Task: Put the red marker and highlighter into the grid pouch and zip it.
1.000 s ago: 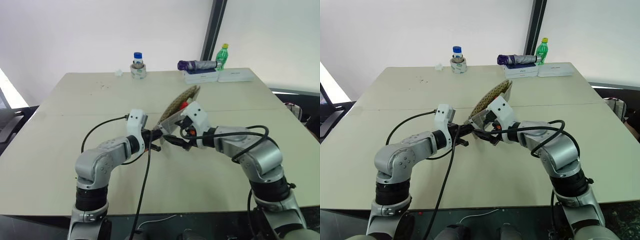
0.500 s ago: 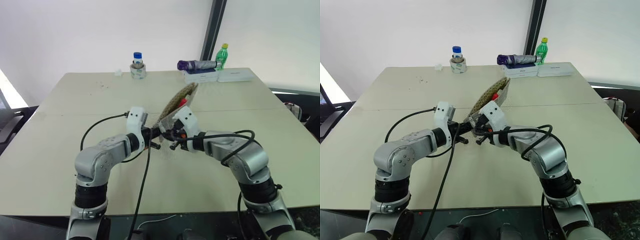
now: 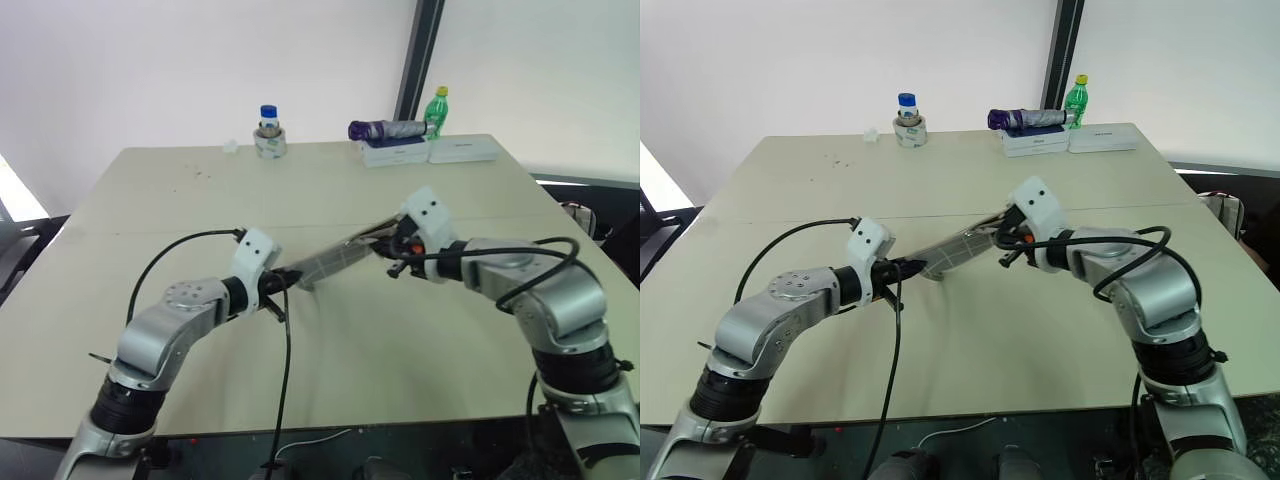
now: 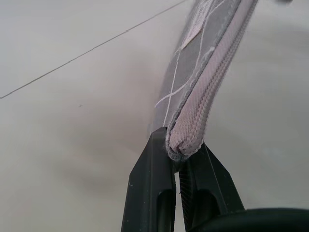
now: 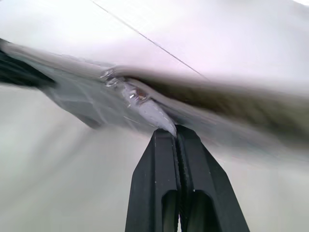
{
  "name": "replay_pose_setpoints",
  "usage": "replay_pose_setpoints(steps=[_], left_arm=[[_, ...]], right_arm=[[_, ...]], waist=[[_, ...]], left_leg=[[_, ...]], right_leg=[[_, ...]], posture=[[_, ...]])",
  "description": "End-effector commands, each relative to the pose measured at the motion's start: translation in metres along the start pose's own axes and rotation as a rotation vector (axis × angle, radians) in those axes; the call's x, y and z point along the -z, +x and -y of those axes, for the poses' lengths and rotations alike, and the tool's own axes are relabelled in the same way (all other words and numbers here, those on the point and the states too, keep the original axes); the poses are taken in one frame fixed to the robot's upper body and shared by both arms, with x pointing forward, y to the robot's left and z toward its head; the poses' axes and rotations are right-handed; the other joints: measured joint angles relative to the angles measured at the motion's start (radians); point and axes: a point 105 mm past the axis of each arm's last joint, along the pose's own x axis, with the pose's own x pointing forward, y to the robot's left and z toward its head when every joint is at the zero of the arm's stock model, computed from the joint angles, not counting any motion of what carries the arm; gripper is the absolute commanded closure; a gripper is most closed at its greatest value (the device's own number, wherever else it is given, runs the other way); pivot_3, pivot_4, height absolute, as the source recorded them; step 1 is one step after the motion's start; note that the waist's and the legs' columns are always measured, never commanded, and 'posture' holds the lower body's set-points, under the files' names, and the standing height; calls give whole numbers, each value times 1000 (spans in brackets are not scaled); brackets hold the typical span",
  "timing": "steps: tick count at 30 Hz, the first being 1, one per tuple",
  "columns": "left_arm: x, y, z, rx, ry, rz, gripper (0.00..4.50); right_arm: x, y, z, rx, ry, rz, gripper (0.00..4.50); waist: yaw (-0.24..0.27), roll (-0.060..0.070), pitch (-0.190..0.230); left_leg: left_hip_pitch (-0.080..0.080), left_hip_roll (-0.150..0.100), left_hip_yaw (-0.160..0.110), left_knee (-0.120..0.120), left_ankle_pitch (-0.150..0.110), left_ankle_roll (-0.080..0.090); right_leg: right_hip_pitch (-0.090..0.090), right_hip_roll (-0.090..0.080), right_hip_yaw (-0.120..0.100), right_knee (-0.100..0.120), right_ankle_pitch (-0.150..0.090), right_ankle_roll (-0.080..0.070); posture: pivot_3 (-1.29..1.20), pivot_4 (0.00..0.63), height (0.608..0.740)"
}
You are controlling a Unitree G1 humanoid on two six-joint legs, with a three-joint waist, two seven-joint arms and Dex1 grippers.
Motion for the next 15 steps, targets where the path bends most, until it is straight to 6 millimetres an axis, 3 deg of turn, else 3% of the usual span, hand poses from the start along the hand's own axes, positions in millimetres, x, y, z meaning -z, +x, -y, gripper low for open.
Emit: replay_pose_setpoints(steps=[1,6,12,15], left_arm=[[16,-12,-26,-96,75,-67,4500],[18,-17,-33,-107,85,-58,4500],[13,-16,-24,-82,114,-6,4500],[14,-13,-22,-85,124,25,4500]], right_arm=[[-7,-19,34,125,-22,27,4486],[0,-24,48,162,-23,2,4486],[2,-14,31,88,-64,31,4486],[12,-8,14,-6,-67,30,3571]], waist=[[0,0,0],[0,0,0],[2,0,0],[3,0,0]], left_leg=[[0,0,0,0,0,0],[0,0,0,0,0,1],[0,0,0,0,0,1],[0,0,0,0,0,1]], right_leg=[[0,0,0,0,0,0],[0,0,0,0,0,0],[0,0,0,0,0,0],[0,0,0,0,0,0]], posture=[[0,150,740],[0,150,740],[0,150,740],[0,150,740]])
